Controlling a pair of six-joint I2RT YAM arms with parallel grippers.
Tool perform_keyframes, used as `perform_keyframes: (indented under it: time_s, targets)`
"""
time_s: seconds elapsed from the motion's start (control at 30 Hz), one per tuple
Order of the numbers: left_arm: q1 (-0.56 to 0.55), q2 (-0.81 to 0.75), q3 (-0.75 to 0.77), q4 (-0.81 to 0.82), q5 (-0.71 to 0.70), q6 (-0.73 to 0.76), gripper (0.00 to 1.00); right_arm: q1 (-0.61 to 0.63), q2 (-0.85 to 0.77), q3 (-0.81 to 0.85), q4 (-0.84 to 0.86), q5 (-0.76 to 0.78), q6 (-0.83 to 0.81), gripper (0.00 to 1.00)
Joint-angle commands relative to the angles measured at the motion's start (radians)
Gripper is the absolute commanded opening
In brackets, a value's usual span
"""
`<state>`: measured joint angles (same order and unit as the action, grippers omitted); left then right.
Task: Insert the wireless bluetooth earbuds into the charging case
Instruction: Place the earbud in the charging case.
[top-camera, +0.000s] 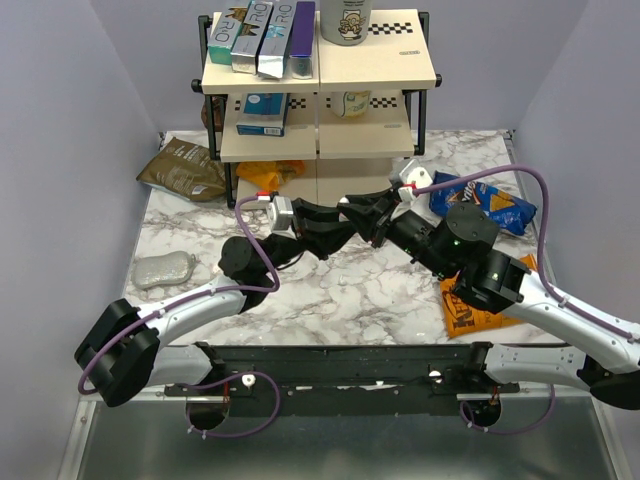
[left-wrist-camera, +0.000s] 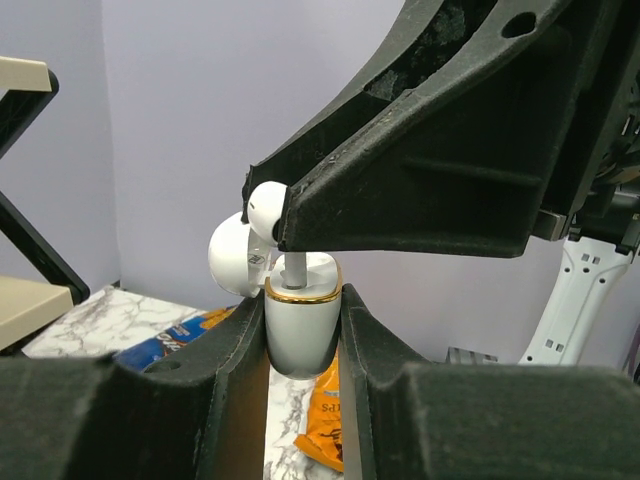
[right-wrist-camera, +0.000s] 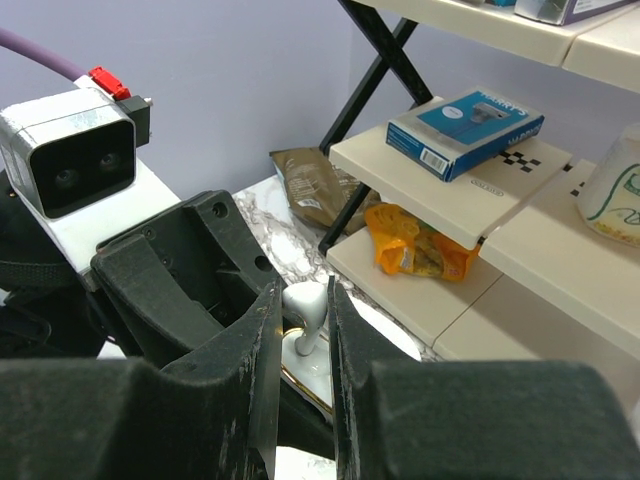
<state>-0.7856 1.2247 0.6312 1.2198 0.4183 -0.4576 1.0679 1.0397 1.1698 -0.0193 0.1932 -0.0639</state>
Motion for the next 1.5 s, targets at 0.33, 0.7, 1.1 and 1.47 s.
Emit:
perform_keyframes:
  time_s: [0.33,0.7,1.1,1.47]
  targets:
    - [0.0,-0.024,0.035,-0.025,-0.05,-0.049,0.0,0.03,-0.032,-0.104,0.162,0.147,-0.05,0.01]
    - [0.0,-0.016,0.042,-0.034,-0.05,-0.05,0.0,0.058,-0.04,-0.121,0.225,0.17,-0.096,0.01]
    - [0.002,-0.011,0.045,-0.037,-0.046,-0.052,0.0,0.081,-0.029,-0.119,0.242,0.17,-0.113,0.01]
    - [0.0,-0.019,0.045,-0.031,-0.042,-0.046,0.0,0.081,-0.017,-0.116,0.213,0.166,-0.106,0.01]
